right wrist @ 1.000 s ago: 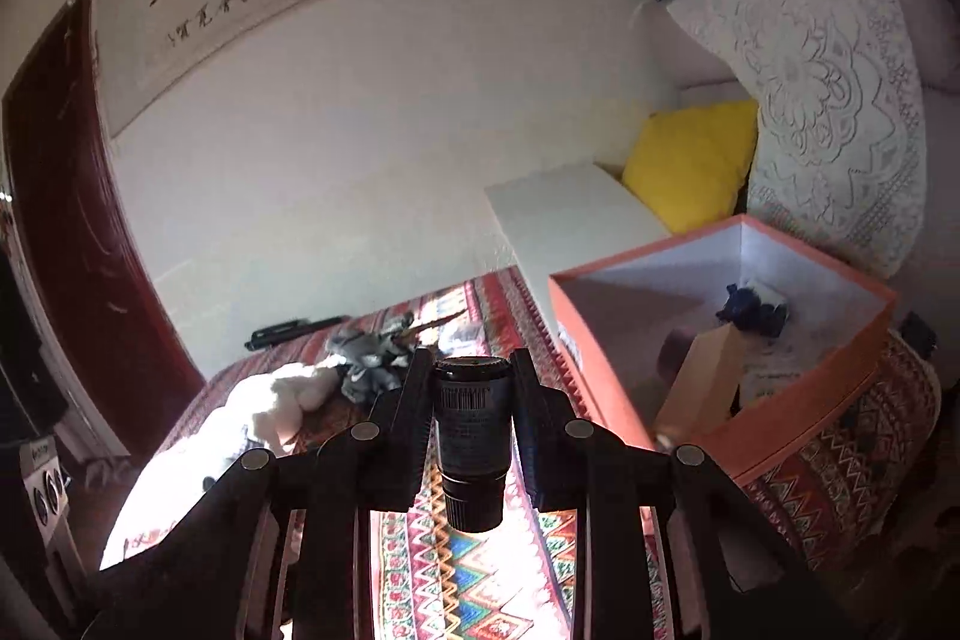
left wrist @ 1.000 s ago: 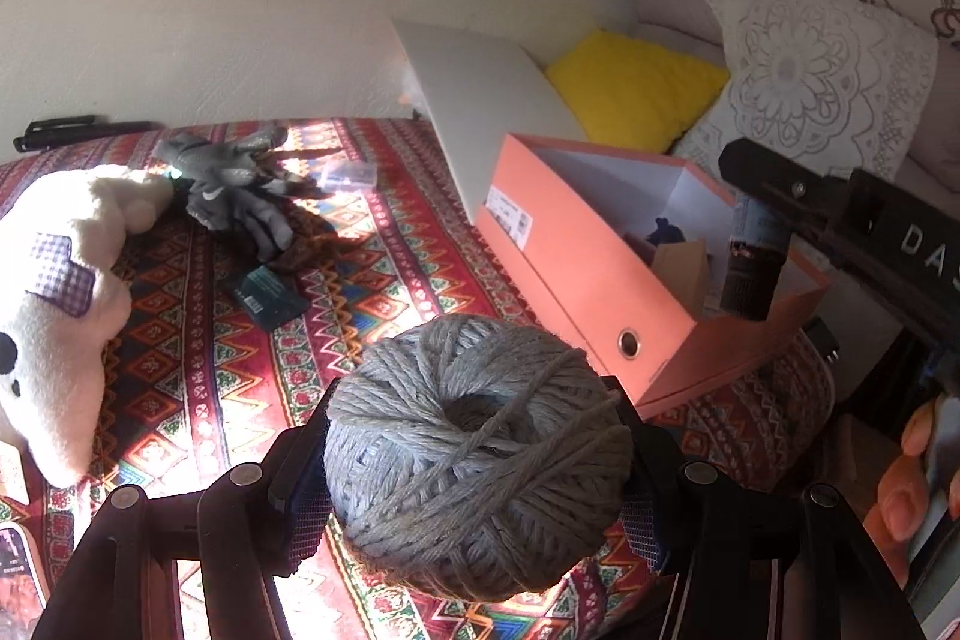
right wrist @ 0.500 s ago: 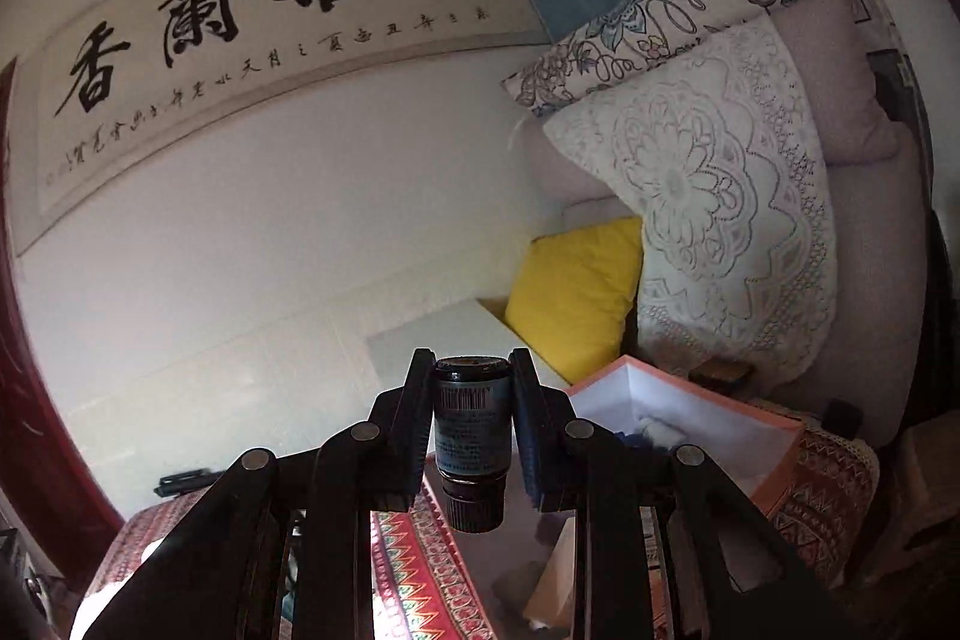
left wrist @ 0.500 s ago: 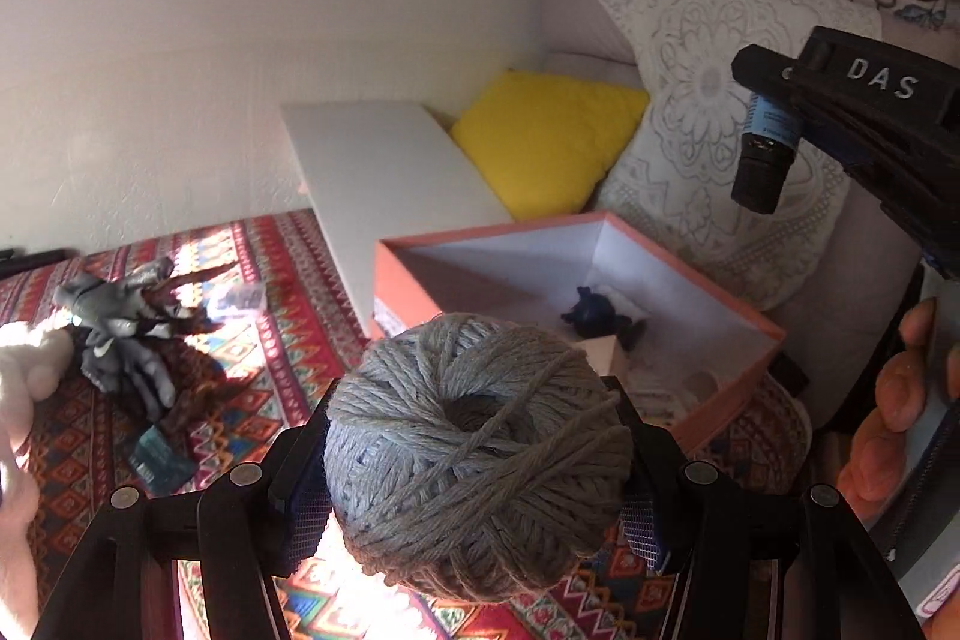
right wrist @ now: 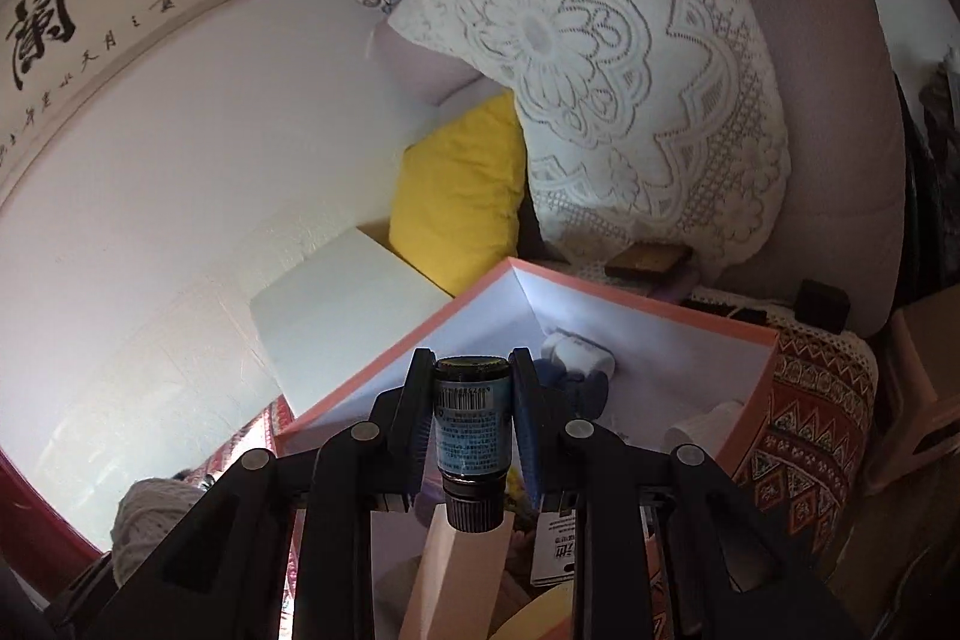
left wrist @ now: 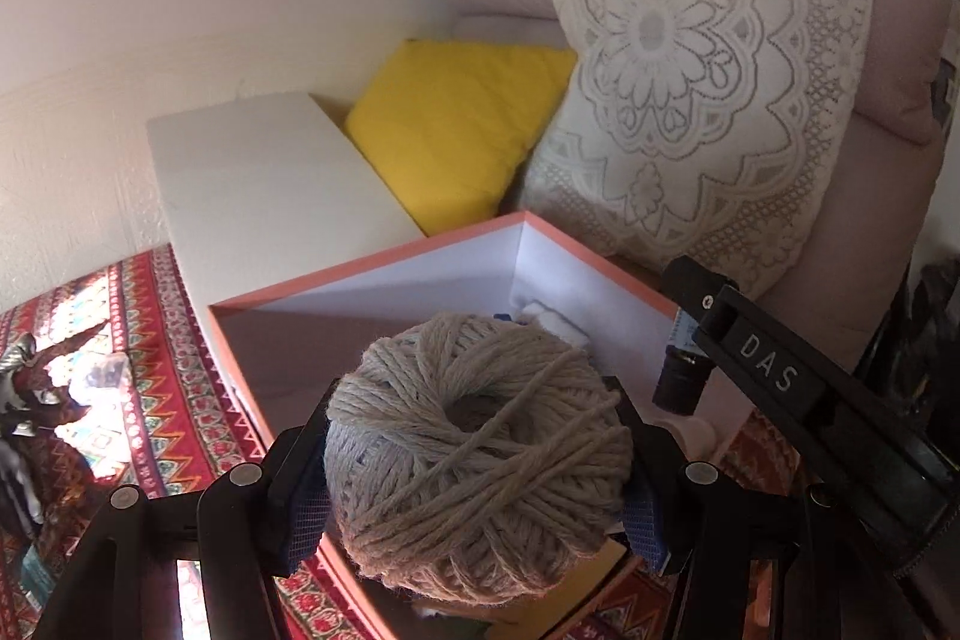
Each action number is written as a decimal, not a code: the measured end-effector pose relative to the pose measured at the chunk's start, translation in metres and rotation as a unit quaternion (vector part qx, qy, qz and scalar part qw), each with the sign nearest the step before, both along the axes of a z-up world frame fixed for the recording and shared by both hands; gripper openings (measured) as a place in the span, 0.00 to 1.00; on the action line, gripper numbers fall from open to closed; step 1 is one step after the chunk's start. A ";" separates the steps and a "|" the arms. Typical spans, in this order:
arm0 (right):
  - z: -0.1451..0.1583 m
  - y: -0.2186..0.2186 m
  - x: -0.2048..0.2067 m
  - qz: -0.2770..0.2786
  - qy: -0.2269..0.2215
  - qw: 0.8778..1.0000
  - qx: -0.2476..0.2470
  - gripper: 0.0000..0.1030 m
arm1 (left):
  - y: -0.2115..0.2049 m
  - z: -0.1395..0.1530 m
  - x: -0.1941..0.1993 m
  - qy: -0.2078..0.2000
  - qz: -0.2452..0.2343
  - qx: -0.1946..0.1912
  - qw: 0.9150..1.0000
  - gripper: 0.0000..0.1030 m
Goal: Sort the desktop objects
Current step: 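Carry the bottle and yarn ball into the pink box and open both tools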
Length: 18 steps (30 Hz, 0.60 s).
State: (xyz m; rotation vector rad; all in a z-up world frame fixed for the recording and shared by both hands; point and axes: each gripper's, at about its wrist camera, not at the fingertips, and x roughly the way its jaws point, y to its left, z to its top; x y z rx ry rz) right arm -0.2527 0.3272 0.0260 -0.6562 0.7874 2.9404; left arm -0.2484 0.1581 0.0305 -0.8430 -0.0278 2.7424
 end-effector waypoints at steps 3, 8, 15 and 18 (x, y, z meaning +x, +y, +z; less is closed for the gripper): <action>-0.011 0.007 -0.011 0.006 -0.012 1.000 -0.012 0.26 | 0.007 -0.011 -0.016 -0.016 -0.002 0.000 1.000 0.64; -0.020 0.014 -0.010 -0.017 -0.011 0.999 -0.029 0.84 | 0.005 -0.016 -0.026 -0.021 0.018 -0.002 1.000 0.94; -0.016 0.011 0.000 -0.035 0.001 0.999 -0.034 0.89 | -0.030 -0.007 -0.015 -0.009 0.051 0.024 0.998 0.99; -0.013 -0.002 0.001 -0.022 0.001 0.999 -0.030 0.89 | -0.046 -0.003 -0.004 -0.004 0.070 0.014 0.997 0.99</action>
